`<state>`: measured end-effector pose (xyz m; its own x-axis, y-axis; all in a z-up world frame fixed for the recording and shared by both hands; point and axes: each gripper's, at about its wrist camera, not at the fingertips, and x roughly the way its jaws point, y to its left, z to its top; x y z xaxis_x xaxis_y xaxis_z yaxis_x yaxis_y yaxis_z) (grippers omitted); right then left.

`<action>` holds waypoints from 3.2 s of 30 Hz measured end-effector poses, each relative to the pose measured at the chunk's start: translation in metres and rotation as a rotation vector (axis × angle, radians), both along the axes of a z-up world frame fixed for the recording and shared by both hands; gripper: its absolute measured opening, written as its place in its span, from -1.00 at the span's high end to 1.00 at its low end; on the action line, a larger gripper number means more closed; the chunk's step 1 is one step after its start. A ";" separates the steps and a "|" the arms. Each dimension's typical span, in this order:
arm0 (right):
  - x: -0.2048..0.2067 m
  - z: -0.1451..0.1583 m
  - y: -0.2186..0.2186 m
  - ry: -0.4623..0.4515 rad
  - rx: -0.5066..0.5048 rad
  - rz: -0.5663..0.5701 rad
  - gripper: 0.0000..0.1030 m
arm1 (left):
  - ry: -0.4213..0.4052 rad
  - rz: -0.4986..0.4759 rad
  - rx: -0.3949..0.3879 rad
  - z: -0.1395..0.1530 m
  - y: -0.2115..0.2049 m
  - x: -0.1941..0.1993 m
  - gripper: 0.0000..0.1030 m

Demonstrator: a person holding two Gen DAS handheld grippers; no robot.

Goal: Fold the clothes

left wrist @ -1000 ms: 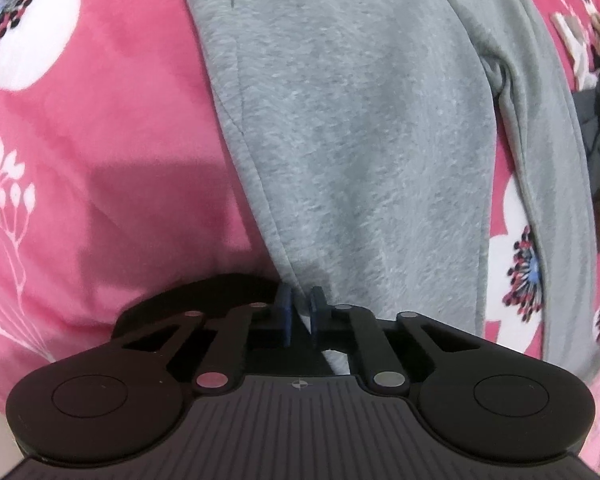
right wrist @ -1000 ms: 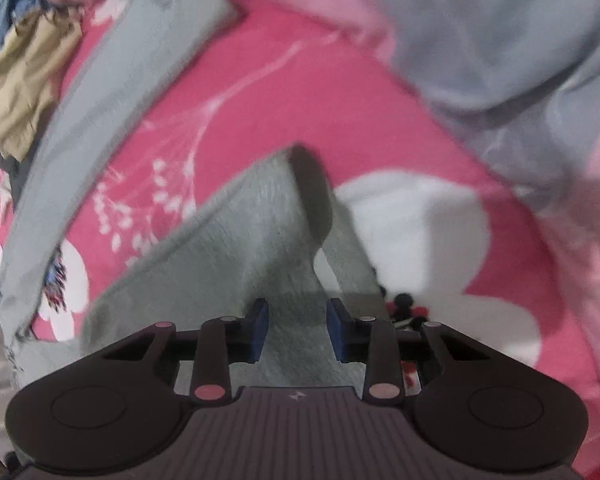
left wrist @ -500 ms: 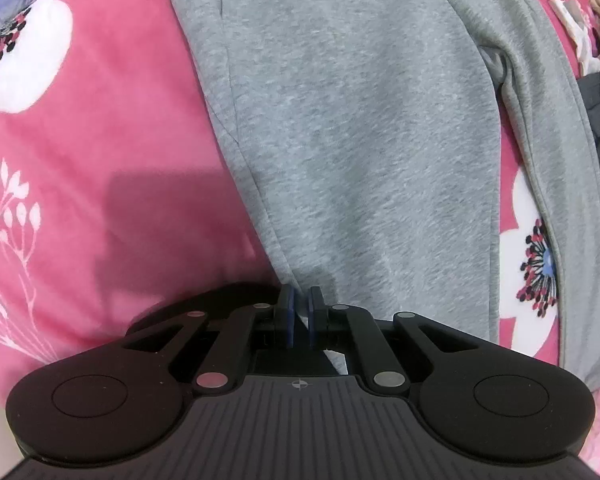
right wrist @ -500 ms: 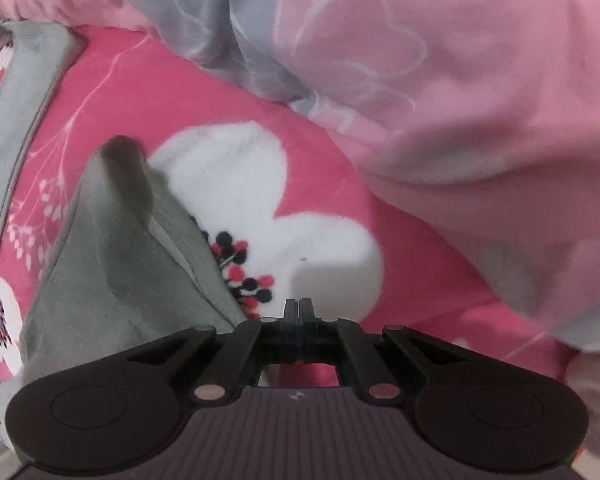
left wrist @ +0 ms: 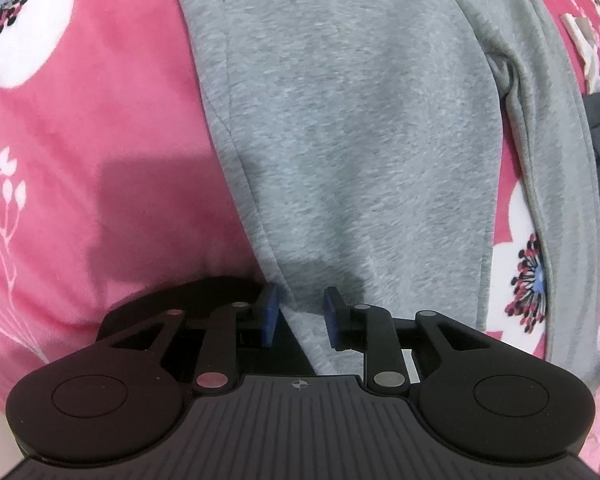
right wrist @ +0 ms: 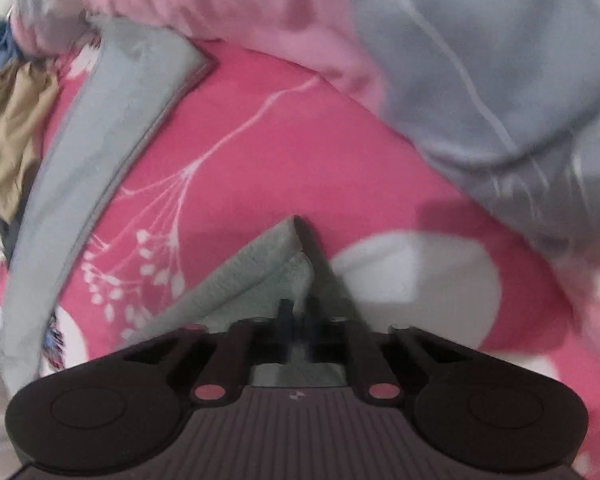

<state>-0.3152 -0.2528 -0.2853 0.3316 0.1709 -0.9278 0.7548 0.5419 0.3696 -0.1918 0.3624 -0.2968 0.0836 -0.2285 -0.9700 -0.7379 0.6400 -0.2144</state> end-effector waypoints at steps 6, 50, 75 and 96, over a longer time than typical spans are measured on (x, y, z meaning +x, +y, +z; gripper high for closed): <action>-0.032 0.009 -0.011 0.005 -0.035 -0.096 0.85 | 0.007 0.003 0.004 -0.004 0.005 -0.003 0.54; -0.134 -0.019 0.050 0.069 0.728 -0.604 0.74 | -0.157 0.242 -0.075 0.012 0.084 -0.045 0.04; -0.080 0.062 0.027 -0.057 0.427 -0.544 0.90 | -0.319 0.293 -0.015 -0.008 0.129 -0.011 0.86; 0.120 0.058 0.001 -0.464 0.422 -0.686 0.90 | -0.551 -0.042 0.130 0.094 0.060 0.245 0.87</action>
<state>-0.1950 -0.2519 -0.2276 0.8072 0.0936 -0.5828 0.5879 -0.2165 0.7794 0.0533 0.4226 -0.2031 0.5788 -0.1242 -0.8060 -0.5124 0.7135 -0.4779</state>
